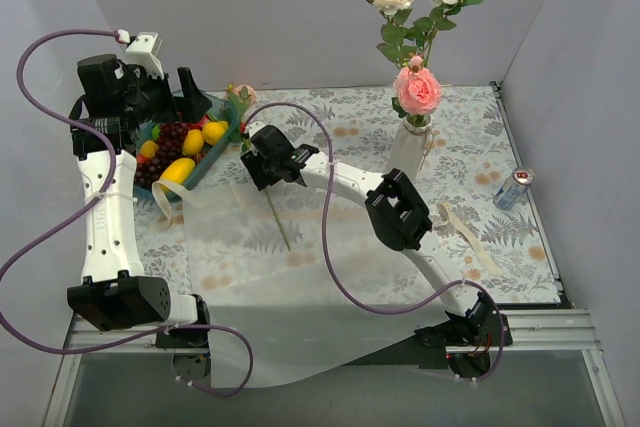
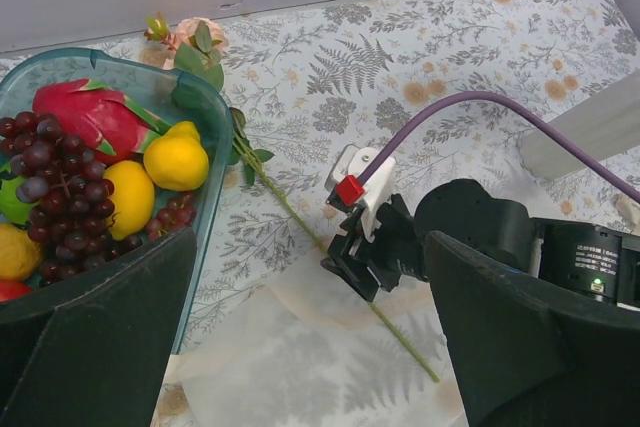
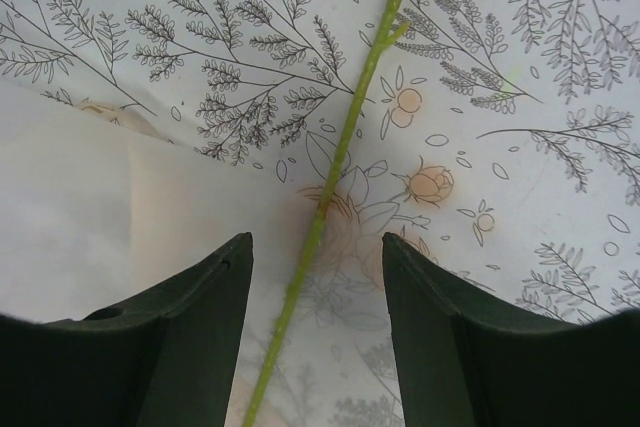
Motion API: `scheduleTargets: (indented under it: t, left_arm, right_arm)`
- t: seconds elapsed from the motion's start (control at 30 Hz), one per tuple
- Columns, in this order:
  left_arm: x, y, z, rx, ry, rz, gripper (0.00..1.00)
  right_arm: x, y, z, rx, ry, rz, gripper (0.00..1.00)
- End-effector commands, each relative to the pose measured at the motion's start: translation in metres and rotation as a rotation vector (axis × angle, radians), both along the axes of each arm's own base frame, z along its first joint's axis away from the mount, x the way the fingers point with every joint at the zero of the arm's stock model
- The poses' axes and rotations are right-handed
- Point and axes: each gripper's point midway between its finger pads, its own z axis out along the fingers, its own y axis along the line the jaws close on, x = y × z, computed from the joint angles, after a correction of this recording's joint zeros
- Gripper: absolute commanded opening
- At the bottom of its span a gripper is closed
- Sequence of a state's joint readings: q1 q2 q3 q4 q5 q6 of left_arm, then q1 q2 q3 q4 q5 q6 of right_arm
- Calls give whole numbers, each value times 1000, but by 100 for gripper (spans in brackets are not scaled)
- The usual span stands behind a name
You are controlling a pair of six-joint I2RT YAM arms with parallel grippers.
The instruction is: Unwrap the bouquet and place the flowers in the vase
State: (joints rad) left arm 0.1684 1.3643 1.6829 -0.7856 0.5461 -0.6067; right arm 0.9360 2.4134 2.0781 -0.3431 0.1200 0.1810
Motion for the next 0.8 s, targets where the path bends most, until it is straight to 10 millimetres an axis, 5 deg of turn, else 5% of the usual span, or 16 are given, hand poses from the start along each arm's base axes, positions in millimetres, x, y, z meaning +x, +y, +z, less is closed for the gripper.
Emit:
scheduleTargets:
  t: [0.0, 0.27, 0.53, 0.63, 0.67, 0.77]
  left_arm:
    - [-5, 2, 6, 21, -31, 0, 98]
    - [-3, 2, -2, 26, -21, -3, 98]
    - [-2, 3, -6, 27, -13, -6, 98]
    - [-3, 2, -6, 27, -11, -6, 98]
    - [-3, 3, -5, 28, -14, -3, 98]
    - [-4, 2, -2, 28, -20, -4, 98]
  right_arm:
    - [5, 21, 11, 74, -14, -6, 61]
    - [13, 20, -7, 47, -27, -40, 55]
    - [9, 12, -31, -8, -10, -42, 30]
    - [7, 7, -38, -35, -3, -46, 14]
    - [8, 5, -37, -42, -10, -54, 2]
    - [13, 3, -17, -27, -46, -69, 1]
